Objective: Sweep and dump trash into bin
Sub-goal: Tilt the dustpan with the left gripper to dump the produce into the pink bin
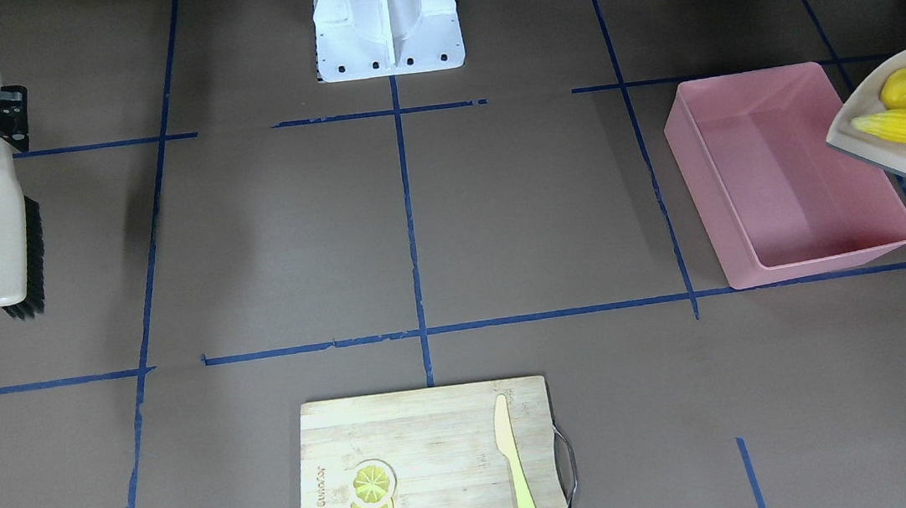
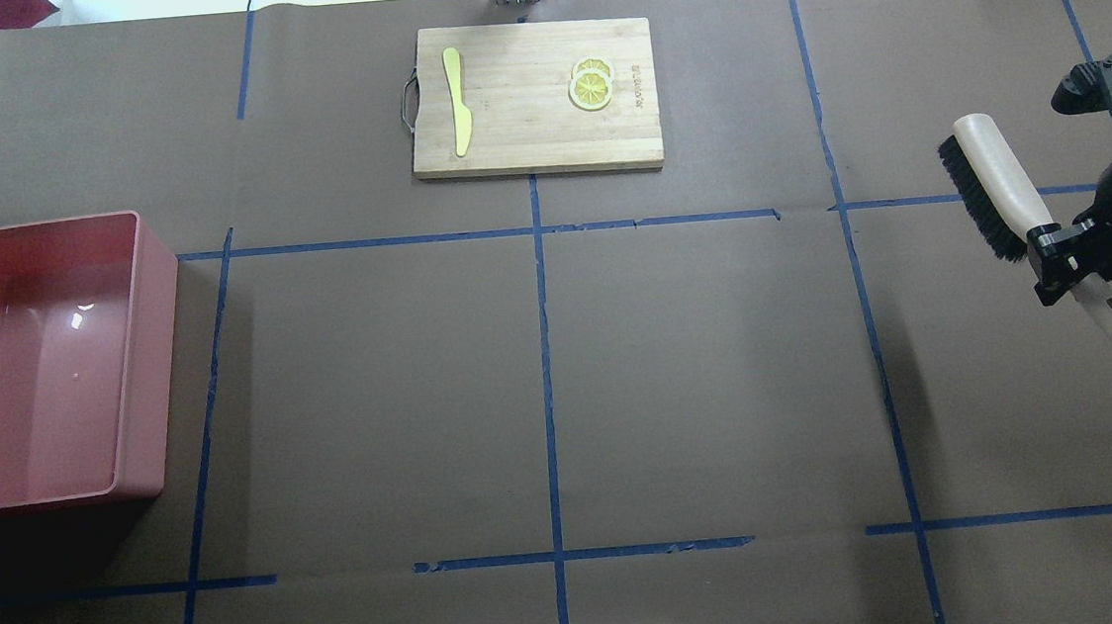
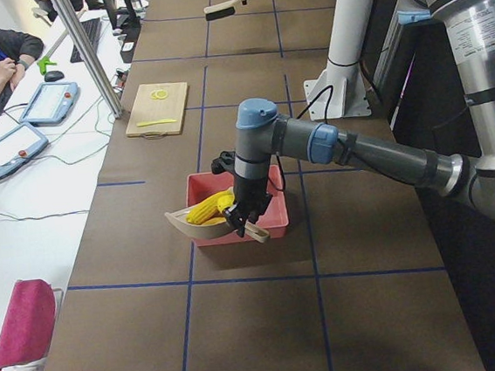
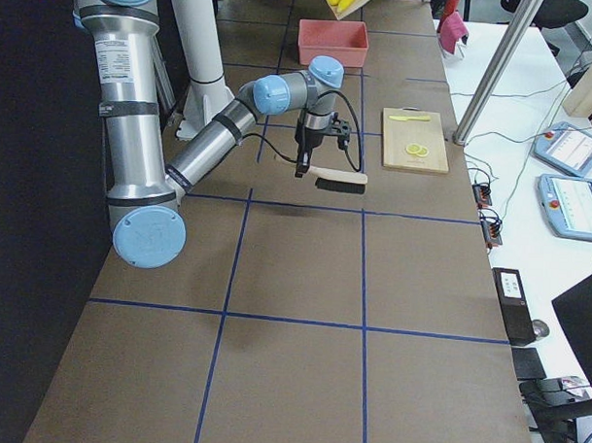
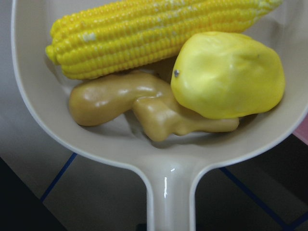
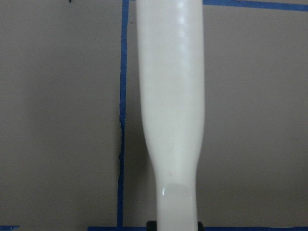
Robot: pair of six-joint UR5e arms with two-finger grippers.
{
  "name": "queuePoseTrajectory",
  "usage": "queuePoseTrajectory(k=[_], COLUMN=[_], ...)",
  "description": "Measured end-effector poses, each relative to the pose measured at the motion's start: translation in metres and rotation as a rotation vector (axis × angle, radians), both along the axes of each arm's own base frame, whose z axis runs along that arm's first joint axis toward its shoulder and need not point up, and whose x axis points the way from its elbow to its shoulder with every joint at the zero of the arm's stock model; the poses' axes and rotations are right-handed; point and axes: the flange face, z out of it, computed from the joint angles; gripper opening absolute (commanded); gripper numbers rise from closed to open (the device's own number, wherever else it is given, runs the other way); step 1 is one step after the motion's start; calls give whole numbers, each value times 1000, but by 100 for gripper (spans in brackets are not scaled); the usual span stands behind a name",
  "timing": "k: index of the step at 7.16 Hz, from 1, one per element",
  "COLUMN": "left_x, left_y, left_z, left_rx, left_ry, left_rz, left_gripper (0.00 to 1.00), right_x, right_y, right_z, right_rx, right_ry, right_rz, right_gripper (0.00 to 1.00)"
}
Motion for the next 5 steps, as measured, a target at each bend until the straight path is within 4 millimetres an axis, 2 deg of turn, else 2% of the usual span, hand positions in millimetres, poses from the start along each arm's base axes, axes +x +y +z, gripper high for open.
queuePoseTrajectory(k=[3,5], left_x=[18,25], left_y=[21,28], left_z=[-34,-41], left_rx=[-42,-54], left_ry=[-181,-274], left_rz=[98,138], left_gripper=[3,3], right_x=[2,3], right_y=[0,-1], right_z=[1,2], right_rx=[-4,-6], right_ry=[-1,1], right_rz=[4,6], right_gripper=[1,1])
